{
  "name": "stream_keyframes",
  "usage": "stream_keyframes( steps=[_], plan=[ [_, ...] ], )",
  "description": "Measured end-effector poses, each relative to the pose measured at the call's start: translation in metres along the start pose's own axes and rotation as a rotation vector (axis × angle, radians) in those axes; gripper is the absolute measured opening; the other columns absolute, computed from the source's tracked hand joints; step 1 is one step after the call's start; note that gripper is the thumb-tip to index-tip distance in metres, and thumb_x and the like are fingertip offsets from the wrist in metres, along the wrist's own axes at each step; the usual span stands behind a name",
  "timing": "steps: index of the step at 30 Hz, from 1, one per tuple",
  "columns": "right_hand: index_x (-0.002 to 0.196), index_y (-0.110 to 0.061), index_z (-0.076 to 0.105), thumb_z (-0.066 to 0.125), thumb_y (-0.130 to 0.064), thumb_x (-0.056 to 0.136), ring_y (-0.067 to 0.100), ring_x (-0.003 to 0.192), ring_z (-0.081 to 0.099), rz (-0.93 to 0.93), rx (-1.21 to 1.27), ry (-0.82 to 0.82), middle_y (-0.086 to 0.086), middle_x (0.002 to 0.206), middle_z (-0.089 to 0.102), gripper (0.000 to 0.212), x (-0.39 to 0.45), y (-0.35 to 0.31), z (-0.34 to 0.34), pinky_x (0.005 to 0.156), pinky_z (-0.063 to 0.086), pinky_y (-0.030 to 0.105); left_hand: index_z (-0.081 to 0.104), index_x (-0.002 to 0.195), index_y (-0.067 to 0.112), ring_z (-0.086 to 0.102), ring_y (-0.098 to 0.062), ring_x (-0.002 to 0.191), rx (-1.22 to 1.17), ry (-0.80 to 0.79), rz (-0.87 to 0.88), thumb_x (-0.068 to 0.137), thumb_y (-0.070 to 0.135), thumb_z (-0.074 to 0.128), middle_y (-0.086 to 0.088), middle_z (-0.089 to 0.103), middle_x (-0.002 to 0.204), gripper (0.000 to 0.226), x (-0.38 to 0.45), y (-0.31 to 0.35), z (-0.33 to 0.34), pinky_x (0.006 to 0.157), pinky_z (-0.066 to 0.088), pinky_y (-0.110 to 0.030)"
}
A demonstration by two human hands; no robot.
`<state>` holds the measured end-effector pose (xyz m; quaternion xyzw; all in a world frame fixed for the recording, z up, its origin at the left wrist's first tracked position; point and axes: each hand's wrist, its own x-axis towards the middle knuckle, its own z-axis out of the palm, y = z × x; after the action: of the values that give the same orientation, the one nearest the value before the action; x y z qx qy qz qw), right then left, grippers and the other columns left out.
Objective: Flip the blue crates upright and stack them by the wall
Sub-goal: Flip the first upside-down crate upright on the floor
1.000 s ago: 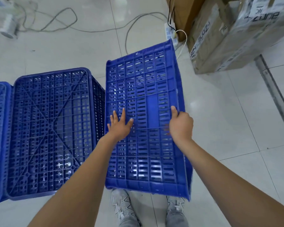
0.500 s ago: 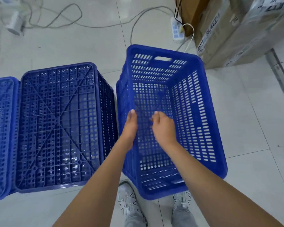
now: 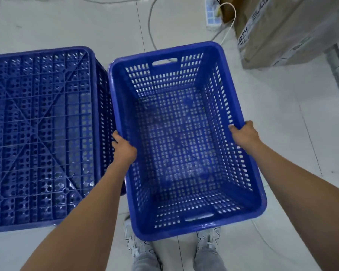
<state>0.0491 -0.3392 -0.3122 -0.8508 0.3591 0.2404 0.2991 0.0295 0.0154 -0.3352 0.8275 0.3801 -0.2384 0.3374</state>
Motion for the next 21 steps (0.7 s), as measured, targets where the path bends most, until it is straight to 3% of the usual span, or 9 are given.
stream_keyframes(
  steps=[2,4,6,7,9,11,12,16,21],
  plan=[
    [0.133,-0.003,0.042,0.047,-0.036,0.100,0.039,0.109,0.058,0.002,-0.022,0.011,0.019,0.128,0.056,0.047,0.002,0.002,0.004,0.079,0.044,0.036,0.004,0.159,0.013,0.037,-0.047,0.136,0.038,0.010,0.067,0.095,-0.003,0.045,-0.029,0.025,0.156,0.078,0.004,-0.003,-0.002,0.110,0.037,-0.051],
    [0.126,-0.003,0.048,0.044,-0.030,0.101,0.037,0.106,0.059,0.005,-0.007,0.086,0.019,0.122,0.060,0.036,0.001,0.003,0.004,0.076,0.041,0.033,-0.002,0.159,0.018,0.045,-0.043,0.130,0.007,-0.044,0.087,0.097,-0.005,0.042,-0.022,0.021,0.161,0.080,0.006,-0.001,-0.004,0.102,0.044,-0.048],
    [0.120,-0.003,0.052,0.045,-0.026,0.100,0.037,0.104,0.060,0.014,-0.002,0.123,0.018,0.119,0.062,0.031,-0.001,0.005,0.004,0.075,0.042,0.032,-0.009,0.159,0.029,0.059,-0.034,0.094,-0.055,-0.097,0.066,0.099,-0.006,0.039,-0.012,0.023,0.163,0.084,0.010,0.006,-0.008,0.073,0.050,-0.043],
    [0.119,-0.003,0.054,0.047,-0.025,0.099,0.037,0.103,0.061,0.018,0.000,0.126,0.018,0.118,0.063,0.030,-0.002,0.007,0.004,0.076,0.043,0.033,-0.011,0.158,0.029,0.054,-0.028,0.074,-0.025,-0.107,0.070,0.099,-0.006,0.040,-0.014,0.034,0.157,0.086,0.013,0.008,-0.010,0.060,0.045,-0.039],
    [0.118,-0.003,0.056,0.049,-0.021,0.097,0.037,0.103,0.061,0.032,0.001,0.120,0.018,0.118,0.063,0.029,-0.002,0.009,0.004,0.077,0.045,0.033,-0.011,0.158,0.028,0.045,-0.022,0.060,0.032,-0.110,0.090,0.100,-0.002,0.044,-0.016,0.060,0.122,0.086,0.017,0.011,-0.013,0.050,0.038,-0.036],
    [0.118,-0.003,0.056,0.050,-0.017,0.095,0.036,0.102,0.061,0.050,0.035,0.109,0.016,0.118,0.063,0.028,0.000,0.009,0.004,0.080,0.048,0.035,-0.005,0.159,0.028,0.050,-0.026,0.064,0.044,-0.106,0.114,0.103,0.006,0.045,-0.008,0.058,0.089,0.078,0.019,0.013,-0.016,0.053,0.043,-0.040],
    [0.119,-0.004,0.055,0.050,-0.017,0.095,0.035,0.100,0.061,0.050,0.070,0.104,0.015,0.118,0.063,0.028,0.002,0.009,0.003,0.081,0.049,0.036,0.002,0.158,0.029,0.052,-0.028,0.067,0.020,-0.102,0.121,0.104,0.010,0.045,-0.005,0.057,0.088,0.072,0.018,0.013,-0.017,0.057,0.047,-0.042],
    [0.124,-0.010,0.053,0.051,-0.020,0.094,0.026,0.090,0.056,0.036,0.187,0.103,0.010,0.117,0.062,0.031,0.010,0.004,0.003,0.080,0.048,0.034,0.035,0.143,0.019,0.061,-0.031,0.088,-0.053,-0.084,0.093,0.103,0.015,0.048,-0.012,0.060,0.121,0.042,0.013,0.009,-0.013,0.079,0.058,-0.048],
    [0.119,-0.011,0.057,0.054,-0.005,0.087,0.027,0.093,0.062,0.128,0.316,0.051,0.008,0.114,0.065,0.033,0.009,-0.005,-0.002,0.085,0.055,0.039,0.037,0.141,0.007,0.059,-0.032,0.087,0.060,-0.053,0.074,0.101,0.013,0.050,-0.018,0.058,0.119,0.042,0.013,0.022,-0.019,0.082,0.057,-0.050]
  ],
)
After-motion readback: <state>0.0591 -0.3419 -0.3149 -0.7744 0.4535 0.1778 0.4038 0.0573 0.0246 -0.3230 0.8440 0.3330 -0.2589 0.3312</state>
